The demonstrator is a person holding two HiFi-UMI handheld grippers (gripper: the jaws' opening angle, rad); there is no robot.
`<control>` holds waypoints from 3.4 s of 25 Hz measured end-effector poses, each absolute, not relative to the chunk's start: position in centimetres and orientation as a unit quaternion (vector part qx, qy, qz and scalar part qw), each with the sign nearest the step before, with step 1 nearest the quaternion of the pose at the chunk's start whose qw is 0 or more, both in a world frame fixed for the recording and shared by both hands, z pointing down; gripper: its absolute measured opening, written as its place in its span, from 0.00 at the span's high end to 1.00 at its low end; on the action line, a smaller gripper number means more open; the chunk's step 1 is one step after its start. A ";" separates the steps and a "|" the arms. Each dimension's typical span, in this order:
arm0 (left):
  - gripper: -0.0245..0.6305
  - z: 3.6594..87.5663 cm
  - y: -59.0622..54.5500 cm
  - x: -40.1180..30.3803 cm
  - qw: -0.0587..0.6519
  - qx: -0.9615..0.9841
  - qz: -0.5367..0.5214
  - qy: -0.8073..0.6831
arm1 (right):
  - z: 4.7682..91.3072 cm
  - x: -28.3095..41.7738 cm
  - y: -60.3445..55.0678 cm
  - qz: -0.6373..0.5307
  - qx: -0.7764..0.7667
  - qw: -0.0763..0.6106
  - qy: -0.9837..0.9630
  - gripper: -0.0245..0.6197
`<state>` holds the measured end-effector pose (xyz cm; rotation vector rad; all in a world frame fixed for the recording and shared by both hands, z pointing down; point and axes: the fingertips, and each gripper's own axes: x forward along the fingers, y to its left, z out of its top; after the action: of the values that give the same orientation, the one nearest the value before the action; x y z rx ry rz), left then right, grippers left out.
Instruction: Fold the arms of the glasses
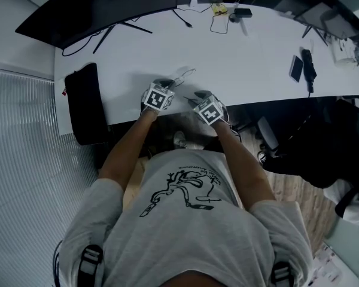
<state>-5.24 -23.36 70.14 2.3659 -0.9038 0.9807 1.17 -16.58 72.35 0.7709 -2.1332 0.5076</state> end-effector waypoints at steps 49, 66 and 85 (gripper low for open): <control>0.90 70.0 -19.7 -4.6 0.221 0.868 0.372 -0.245 | 74.9 3.2 -19.3 0.250 0.346 0.407 -0.808 0.72; 0.90 70.1 -19.3 -4.6 0.214 0.869 0.382 -0.232 | 75.1 2.6 -19.9 0.259 0.346 0.403 -0.807 0.72; 0.90 71.0 -20.9 -4.5 -0.001 0.861 0.426 -0.278 | 75.6 3.0 -20.9 0.246 0.355 0.410 -0.803 0.73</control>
<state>-4.46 -20.94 70.97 2.7053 -0.8752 1.3394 2.99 -20.94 75.62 0.8947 -2.0219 0.6193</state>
